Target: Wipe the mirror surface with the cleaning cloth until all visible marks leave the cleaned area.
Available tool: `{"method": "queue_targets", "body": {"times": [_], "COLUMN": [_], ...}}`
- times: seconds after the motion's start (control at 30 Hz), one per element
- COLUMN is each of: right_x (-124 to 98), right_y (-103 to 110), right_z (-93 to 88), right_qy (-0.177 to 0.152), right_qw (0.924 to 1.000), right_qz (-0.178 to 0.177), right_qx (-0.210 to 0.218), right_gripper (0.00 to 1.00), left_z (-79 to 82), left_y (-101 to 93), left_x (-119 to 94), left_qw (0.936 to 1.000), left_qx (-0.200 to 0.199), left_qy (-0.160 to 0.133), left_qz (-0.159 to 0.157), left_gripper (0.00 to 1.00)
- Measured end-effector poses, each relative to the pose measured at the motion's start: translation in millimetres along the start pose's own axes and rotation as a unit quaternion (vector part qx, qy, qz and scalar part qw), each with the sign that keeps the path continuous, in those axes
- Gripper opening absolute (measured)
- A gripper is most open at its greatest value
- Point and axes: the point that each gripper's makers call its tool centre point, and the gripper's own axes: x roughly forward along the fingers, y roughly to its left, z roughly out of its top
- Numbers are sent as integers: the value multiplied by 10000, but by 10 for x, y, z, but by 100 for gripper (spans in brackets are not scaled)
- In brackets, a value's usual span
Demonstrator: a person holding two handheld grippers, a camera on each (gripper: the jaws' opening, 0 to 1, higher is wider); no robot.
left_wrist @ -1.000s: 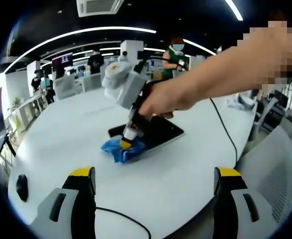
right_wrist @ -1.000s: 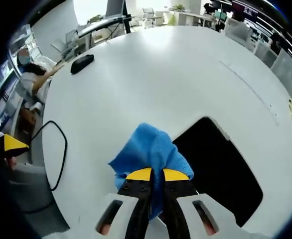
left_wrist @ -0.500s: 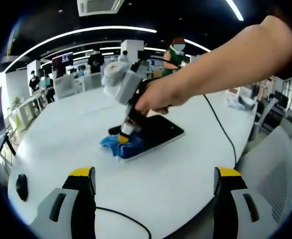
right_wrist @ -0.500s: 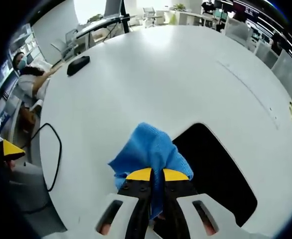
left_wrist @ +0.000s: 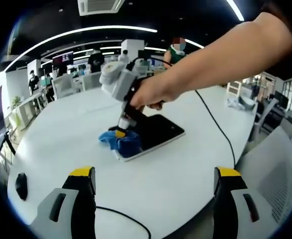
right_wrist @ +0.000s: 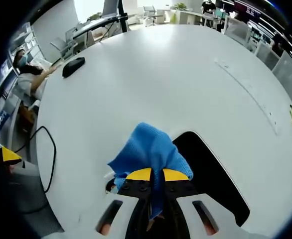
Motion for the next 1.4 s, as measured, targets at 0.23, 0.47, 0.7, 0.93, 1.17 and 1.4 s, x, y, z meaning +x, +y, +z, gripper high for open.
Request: {"method": "queue_targets", "body": {"times": [0.23, 0.47, 0.7, 0.93, 1.17, 1.4], "right_x": [58, 103, 142, 133, 170, 207], "right_y": [-112, -216, -315, -349, -473, -581], "right_z": [68, 136, 187, 205, 283, 350], "right_qy": [11, 24, 67, 114, 87, 126], "right_qw": [10000, 10000, 9999, 9999, 10000, 9999], "right_qz": [1, 39, 69, 59, 44, -8], "right_qx": [12, 53, 63, 27, -19, -73], "right_gripper": [2, 2, 2, 2, 2, 2], "left_z": [-6, -16, -22, -34, -35, -43], "left_y": [3, 6, 4, 8, 9, 4], "left_x": [0, 1, 2, 2, 0, 5], "left_qw": [10000, 10000, 10000, 10000, 10000, 10000], "left_qx": [-14, -24, -28, -40, -45, -45], "left_qy": [6, 16, 26, 41, 43, 60], "left_qz": [-3, -5, -9, -3, 2, -14], "left_gripper": [99, 99, 99, 99, 99, 99]}}
